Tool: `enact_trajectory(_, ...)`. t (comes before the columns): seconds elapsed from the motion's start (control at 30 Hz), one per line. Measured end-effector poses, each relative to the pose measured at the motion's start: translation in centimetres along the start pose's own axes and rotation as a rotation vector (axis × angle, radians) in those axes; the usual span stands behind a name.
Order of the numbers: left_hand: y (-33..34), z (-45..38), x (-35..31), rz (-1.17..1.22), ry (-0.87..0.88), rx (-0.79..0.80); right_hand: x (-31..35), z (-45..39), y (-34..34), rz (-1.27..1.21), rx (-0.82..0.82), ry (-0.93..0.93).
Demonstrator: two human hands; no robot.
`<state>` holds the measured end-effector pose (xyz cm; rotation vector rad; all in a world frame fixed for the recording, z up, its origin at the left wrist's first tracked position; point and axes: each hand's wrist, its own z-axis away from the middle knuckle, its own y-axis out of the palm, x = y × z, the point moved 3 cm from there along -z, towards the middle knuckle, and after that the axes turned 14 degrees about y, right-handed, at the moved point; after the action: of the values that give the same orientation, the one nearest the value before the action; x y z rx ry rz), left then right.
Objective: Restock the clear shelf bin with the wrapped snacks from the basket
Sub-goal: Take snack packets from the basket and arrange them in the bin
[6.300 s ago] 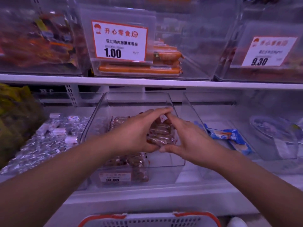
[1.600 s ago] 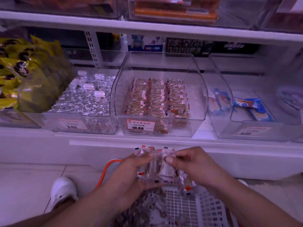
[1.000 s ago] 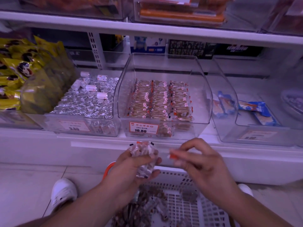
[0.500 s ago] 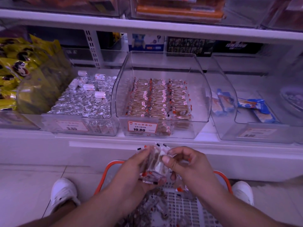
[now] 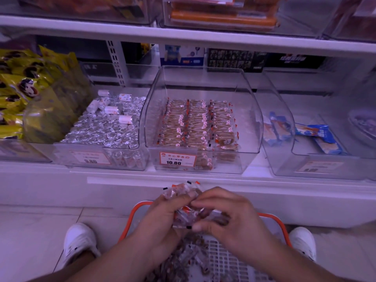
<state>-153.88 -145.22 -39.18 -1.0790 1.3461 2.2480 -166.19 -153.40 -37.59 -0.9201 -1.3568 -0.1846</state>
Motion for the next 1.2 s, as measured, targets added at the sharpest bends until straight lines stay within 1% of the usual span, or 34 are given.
enact_trajectory(0.03, -0.2, -0.1, -0.2, -0.03, 0.021, -0.011, 0.2, -0.3, -0.6, -0.144, -0.031, 0.138)
enact_trajectory(0.1, -0.3, -0.2, -0.4, -0.107, 0.076, -0.071, -0.2, -0.7, -2.0, -0.43, -0.193, 0.462)
enact_trajectory(0.13, -0.4, -0.2, -0.3, -0.136, 0.111, -0.116, -0.5, -0.9, -2.3, -0.569, -0.229, 0.629)
enact_trajectory(0.17, -0.4, -0.2, -0.1, -0.159, 0.143, -0.16, -0.7, -1.0, -2.5, -0.716, -0.219, 0.772)
enact_trajectory(0.2, -0.2, -0.1, 0.1, -0.169, 0.165, -0.192, -0.7, -1.0, -2.3, -0.862, -0.178, 0.878)
enact_trajectory(0.23, -0.1, 0.0, 0.4, -0.17, 0.175, -0.213, -0.4, -1.0, -2.0, -0.977, -0.127, 0.95)
enact_trajectory(0.3, 0.2, 0.3, 1.2, -0.165, 0.171, -0.226, -0.1, -1.1, -1.1, -1.103, -0.039, 1.02)
enact_trajectory(0.37, 0.1, 0.4, 1.8, -0.178, 0.167, -0.238, 0.1, -0.9, -0.5, -1.148, 0.0, 1.014)
enact_trajectory(0.43, 0.1, 0.6, 2.4, -0.21, 0.184, -0.264, -0.1, -0.7, -0.3, -1.169, -0.026, 1.006)
enact_trajectory(0.5, 0.4, 0.9, 2.8, -0.233, 0.204, -0.255, -0.5, -0.7, -0.2, -1.168, -0.073, 0.972)
enact_trajectory(0.6, 0.9, 1.0, 3.0, -0.138, 0.137, -0.242, -1.1, -0.9, -0.2, -1.014, -0.204, 0.84)
enact_trajectory(0.67, 0.8, 0.8, 2.6, -0.084, 0.088, -0.23, -0.9, -1.1, -0.6, -0.992, -0.236, 0.75)
enact_trajectory(0.73, 1.0, 0.6, 2.0, -0.039, 0.062, -0.176, -0.8, -1.2, -0.9, -0.989, -0.194, 0.681)
enact_trajectory(0.77, 1.0, 0.5, 1.8, -0.014, 0.059, -0.159, -0.7, -1.3, -0.9, -0.954, -0.143, 0.653)
enact_trajectory(0.87, 1.2, 0.4, 1.3, 0.033, 0.061, -0.08, -0.4, -1.3, -0.9, -0.752, -0.033, 0.627)
enact_trajectory(0.9, 1.3, 0.5, 1.1, 0.044, 0.064, -0.049, -0.5, -1.4, -1.0, -0.756, -0.014, 0.638)
enact_trajectory(1.0, 1.3, 0.3, 0.6, 0.093, 0.063, 0.038, -0.4, -1.7, -1.0, -0.939, 0.12, 0.655)
enact_trajectory(1.1, 1.6, 0.5, 0.3, 0.065, 0.017, 0.125, 0.2, -1.7, -0.8, -0.949, 0.206, 0.608)
enact_trajectory(1.17, 1.7, 0.5, 0.3, 0.033, 0.065, 0.096, 0.0, -1.5, -0.2, -0.958, 0.175, 0.63)
enact_trajectory(1.2, 1.5, 0.5, 0.3, 0.005, 0.111, 0.045, -0.1, -1.3, 0.1, -1.013, 0.147, 0.668)
